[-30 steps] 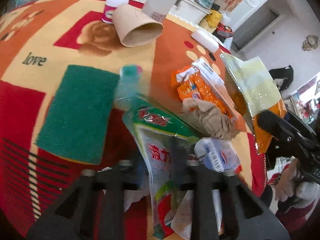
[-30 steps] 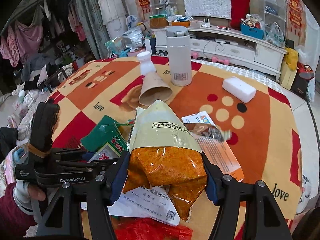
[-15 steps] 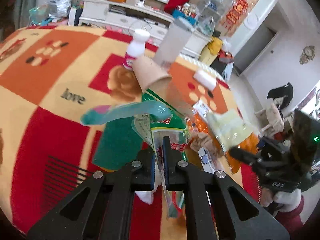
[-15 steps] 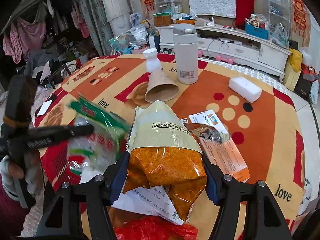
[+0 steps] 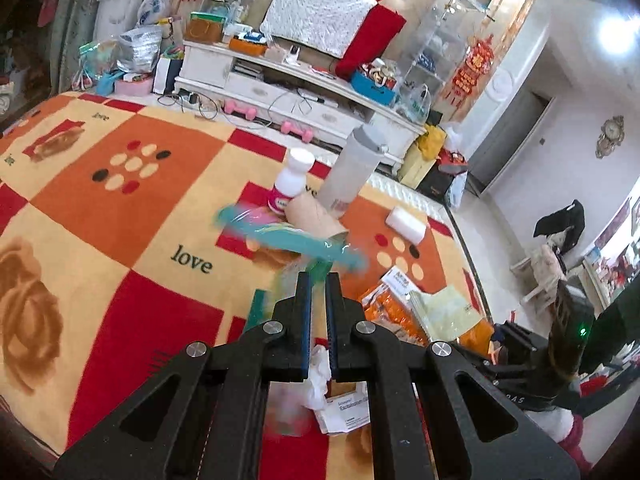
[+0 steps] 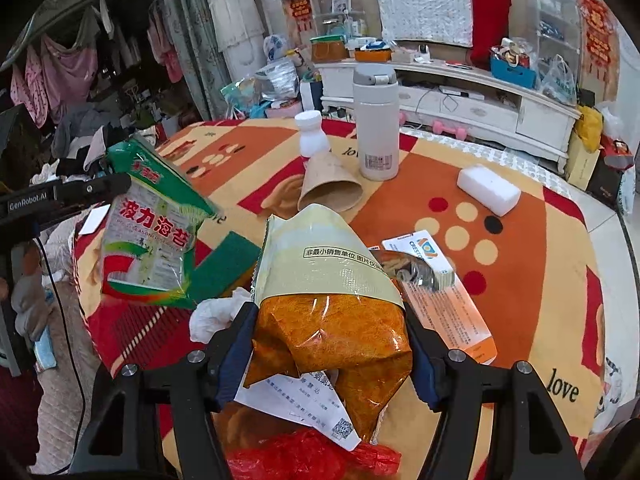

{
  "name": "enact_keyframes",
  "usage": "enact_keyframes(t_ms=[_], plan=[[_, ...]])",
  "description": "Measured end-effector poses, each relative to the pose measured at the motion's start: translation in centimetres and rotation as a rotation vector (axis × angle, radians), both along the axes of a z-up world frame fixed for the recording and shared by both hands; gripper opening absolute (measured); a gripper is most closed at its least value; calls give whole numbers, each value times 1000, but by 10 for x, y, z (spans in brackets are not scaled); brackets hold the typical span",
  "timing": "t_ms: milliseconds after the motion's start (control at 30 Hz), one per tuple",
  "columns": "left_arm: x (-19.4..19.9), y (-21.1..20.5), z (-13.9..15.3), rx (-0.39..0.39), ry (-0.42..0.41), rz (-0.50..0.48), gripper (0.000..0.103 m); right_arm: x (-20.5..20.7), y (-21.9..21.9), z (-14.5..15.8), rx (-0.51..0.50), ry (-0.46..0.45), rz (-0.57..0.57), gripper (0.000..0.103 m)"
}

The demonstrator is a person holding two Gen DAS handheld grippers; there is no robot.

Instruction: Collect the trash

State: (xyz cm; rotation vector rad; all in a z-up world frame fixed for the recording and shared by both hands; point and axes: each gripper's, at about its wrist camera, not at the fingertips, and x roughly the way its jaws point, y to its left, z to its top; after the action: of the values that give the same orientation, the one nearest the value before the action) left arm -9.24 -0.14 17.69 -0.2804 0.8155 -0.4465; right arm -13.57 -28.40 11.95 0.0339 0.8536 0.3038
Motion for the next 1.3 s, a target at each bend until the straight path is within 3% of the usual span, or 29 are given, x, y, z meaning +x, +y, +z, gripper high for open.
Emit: enact_keyframes(t_ms=[200, 500, 633, 800, 833, 867, 933, 1000, 1133, 1300], plan=[[-10, -10, 13, -21, -8, -46, 4, -7, -7, 11, 11, -30, -4, 66], [-20, -60, -1, -13, 29, -153, 4, -15, -25, 9, -10, -25, -29, 66], [-15, -57, -5, -2, 38, -123, 4, -18, -35, 6, -5, -14, -47, 66], [-5, -12, -27, -8, 88, 19, 6, -20, -36, 3, 8, -12, -41, 66], [-4, -4, -34, 2, 98, 49, 14, -20, -34, 2, 11, -9, -37, 66], [-2, 6, -42, 15, 110, 79, 34, -19, -33, 0, 13, -7, -34, 66], [0, 19, -59, 21, 132, 118, 61, -17, -27, -5, 18, 4, -22, 66], [3, 33, -79, 18, 166, 152, 63, -13, -19, -10, 21, 18, -3, 66], [16, 49, -108, 88, 189, 223, 63, -9, -5, -16, 16, 34, 23, 66], [37, 70, -141, 62, 254, 235, 69, -4, 5, -21, 4, 54, 40, 66]])
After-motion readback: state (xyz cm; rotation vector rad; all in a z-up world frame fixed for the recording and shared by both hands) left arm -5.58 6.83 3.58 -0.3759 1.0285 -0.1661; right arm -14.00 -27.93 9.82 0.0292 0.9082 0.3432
